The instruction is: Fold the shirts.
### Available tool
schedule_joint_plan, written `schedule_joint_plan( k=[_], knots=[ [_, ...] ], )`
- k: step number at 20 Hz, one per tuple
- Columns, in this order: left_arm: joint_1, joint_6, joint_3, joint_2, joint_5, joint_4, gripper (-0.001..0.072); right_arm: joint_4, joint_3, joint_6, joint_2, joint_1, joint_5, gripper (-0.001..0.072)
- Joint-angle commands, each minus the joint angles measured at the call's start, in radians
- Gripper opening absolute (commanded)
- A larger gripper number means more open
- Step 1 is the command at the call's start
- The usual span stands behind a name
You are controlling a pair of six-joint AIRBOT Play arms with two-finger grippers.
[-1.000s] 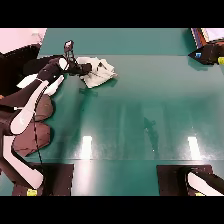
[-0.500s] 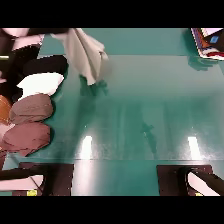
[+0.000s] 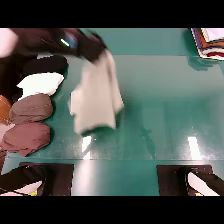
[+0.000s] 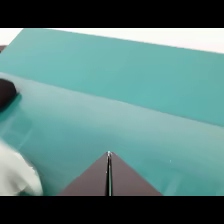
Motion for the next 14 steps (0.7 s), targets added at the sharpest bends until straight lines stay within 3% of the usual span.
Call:
schedule_joint_plan(
  k=[1, 5, 8, 10, 14],
  knots=[
    [-0.111, 0.0, -0.081, -0.061, 0.012, 0.014, 0.0642, -0.004, 0.012, 0.0, 0.0, -0.001, 0.08, 0.0016],
    [0.064, -0.026, -0.08, -0.05, -0.035, 0.205, 0.0641, -0.003, 0.012, 0.0, 0.0, -0.001, 0.108, 0.0016],
    [0.269, -0.028, -0.169, -0.05, -0.104, 0.195, 0.0641, -0.003, 0.011, 0.0, -0.001, -0.001, 0.107, 0.0016],
    [0.382, -0.022, -0.299, -0.05, -0.099, 0.105, 0.0641, 0.005, 0.011, 0.001, -0.015, -0.001, 0.114, 0.0016],
    [0.452, 0.126, -0.578, -0.052, 0.077, -0.155, 0.0641, 0.006, 0.011, 0.006, -0.051, 0.0, 0.167, 0.0016]
  ],
)
